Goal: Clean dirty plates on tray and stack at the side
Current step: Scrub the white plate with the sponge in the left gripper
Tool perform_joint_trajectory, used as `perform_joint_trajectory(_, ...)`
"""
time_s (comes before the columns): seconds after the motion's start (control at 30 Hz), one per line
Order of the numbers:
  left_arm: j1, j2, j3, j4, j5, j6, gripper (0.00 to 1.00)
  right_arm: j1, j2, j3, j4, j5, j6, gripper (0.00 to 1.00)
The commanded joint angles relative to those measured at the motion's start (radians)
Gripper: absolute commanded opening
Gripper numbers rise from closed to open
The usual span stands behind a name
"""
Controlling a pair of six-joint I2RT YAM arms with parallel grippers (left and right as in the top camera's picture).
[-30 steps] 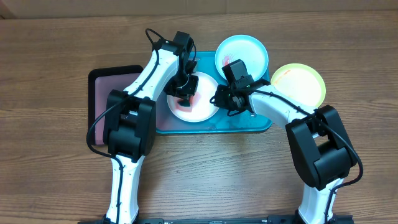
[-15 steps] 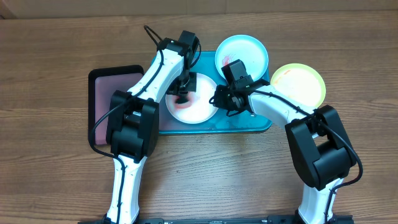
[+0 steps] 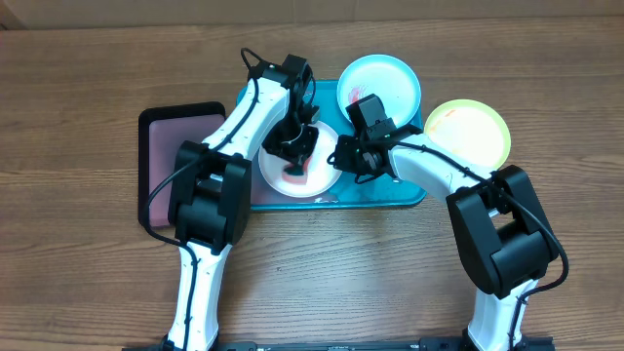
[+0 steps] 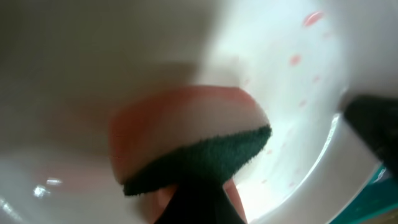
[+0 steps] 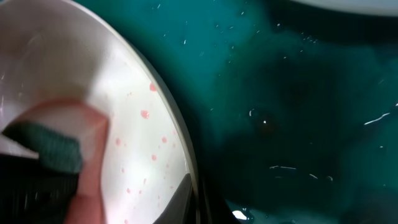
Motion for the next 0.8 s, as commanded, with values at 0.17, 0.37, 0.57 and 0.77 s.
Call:
perform_joint_trajectory(0.17,-0.001,0.029,0.002,0.162,-0.348,-0.317,0.04,0.001,0.007,0.007,-0.002,0.009,0.003,0.04)
perform_joint_trajectory(0.37,0.002,0.029,0.002,0.037,-0.665,-0.511,0.04,0.001,0.007,0.007,-0.001,0.010,0.003,0.04)
perform_joint_trajectory(0.57,-0.009,0.029,0.002,-0.106,-0.580,-0.443,0.04,0.001,0.007,0.007,-0.001,0.009,0.003,0.04)
perform_joint_trajectory(0.77,-0.028,0.029,0.002,-0.123,0.004,0.026,0.04,0.001,0.007,0.007,-0.001,-0.011,0.003,0.04)
